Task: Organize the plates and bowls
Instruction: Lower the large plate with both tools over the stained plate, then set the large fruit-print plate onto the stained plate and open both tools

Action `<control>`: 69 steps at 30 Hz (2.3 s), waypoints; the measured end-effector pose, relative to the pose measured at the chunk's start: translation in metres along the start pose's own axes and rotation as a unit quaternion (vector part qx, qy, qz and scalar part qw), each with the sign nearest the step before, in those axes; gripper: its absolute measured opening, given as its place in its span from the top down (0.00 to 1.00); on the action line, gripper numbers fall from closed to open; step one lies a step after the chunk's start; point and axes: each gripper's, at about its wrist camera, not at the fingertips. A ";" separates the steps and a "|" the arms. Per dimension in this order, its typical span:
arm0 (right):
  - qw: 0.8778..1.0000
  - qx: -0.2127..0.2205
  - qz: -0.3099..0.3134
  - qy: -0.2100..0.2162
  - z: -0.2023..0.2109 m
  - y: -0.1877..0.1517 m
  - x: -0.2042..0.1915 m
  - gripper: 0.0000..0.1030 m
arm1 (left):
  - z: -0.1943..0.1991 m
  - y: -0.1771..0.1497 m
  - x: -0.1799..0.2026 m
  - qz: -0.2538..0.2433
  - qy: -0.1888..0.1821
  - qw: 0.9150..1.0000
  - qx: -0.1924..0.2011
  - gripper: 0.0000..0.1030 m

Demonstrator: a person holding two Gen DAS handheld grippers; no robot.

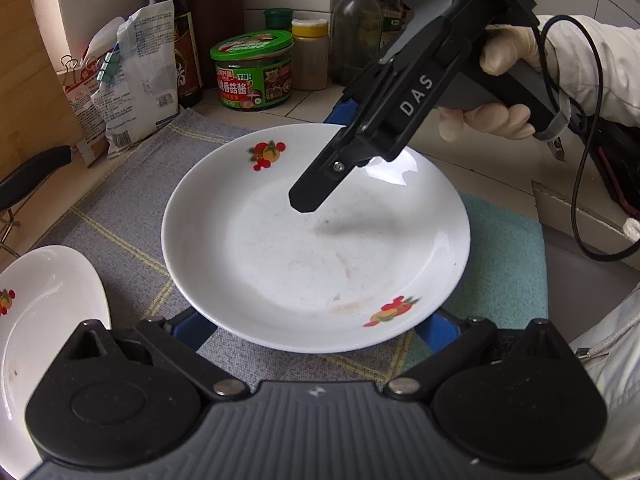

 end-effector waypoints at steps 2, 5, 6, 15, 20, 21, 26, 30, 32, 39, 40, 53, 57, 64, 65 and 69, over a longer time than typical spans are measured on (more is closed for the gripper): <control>1.000 -0.001 0.001 -0.001 0.000 0.000 0.000 0.12 | -0.001 0.000 0.000 -0.003 0.001 1.000 -0.005 0.01; 1.000 -0.004 0.003 -0.003 -0.001 0.001 -0.002 0.11 | 0.000 0.000 0.001 -0.007 0.001 1.000 -0.008 0.01; 1.000 -0.005 0.005 -0.004 -0.001 0.001 -0.003 0.11 | 0.001 0.000 0.001 -0.007 0.002 1.000 -0.007 0.01; 1.000 -0.006 0.003 -0.004 -0.002 0.002 -0.002 0.10 | 0.004 -0.001 0.000 -0.012 0.009 1.000 -0.005 0.01; 1.000 -0.009 0.002 -0.006 -0.001 0.002 -0.002 0.10 | 0.005 -0.002 0.000 -0.015 0.011 1.000 -0.005 0.01; 1.000 -0.009 0.001 -0.006 -0.001 0.002 -0.002 0.10 | 0.005 -0.001 0.000 -0.016 0.012 1.000 -0.005 0.01; 1.000 -0.008 -0.004 0.002 0.000 0.002 -0.001 0.04 | 0.005 -0.001 -0.002 -0.017 0.016 1.000 -0.006 0.01; 1.000 -0.008 -0.006 0.002 0.001 0.002 0.000 0.04 | 0.005 0.000 -0.004 -0.015 0.015 1.000 -0.008 0.01; 1.000 -0.010 -0.006 0.001 0.002 0.002 -0.001 0.03 | 0.005 0.000 -0.005 -0.015 0.017 1.000 -0.009 0.01; 1.000 -0.011 -0.005 -0.003 0.005 0.001 -0.002 0.03 | 0.005 0.000 -0.006 -0.014 0.014 1.000 -0.010 0.01; 1.000 -0.010 -0.006 -0.003 0.006 0.001 -0.001 0.02 | 0.005 0.000 -0.006 -0.014 0.013 1.000 -0.010 0.01; 1.000 -0.017 -0.002 -0.014 0.008 0.003 -0.005 0.00 | 0.000 -0.003 -0.004 -0.016 0.006 1.000 -0.013 0.01; 0.999 -0.020 0.002 -0.026 0.013 0.004 -0.007 0.00 | 0.000 -0.004 -0.004 -0.017 0.002 1.000 -0.011 0.01; 0.999 -0.026 0.007 -0.035 0.016 0.000 -0.009 0.00 | 0.001 -0.005 -0.003 -0.020 0.002 1.000 -0.008 0.01; 0.999 -0.029 0.009 -0.037 0.016 0.001 -0.010 0.00 | 0.002 -0.005 -0.003 -0.020 0.002 1.000 -0.008 0.01; 0.998 -0.037 0.015 -0.046 0.015 0.001 -0.013 0.00 | 0.003 -0.006 -0.002 -0.019 0.003 1.000 -0.008 0.01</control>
Point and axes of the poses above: each gripper's, at about its wrist camera, not at the fingertips, and z roughly against the way its jaws point, x to its right, y to its top, and after that the axes turned 8 degrees about z, right-handed
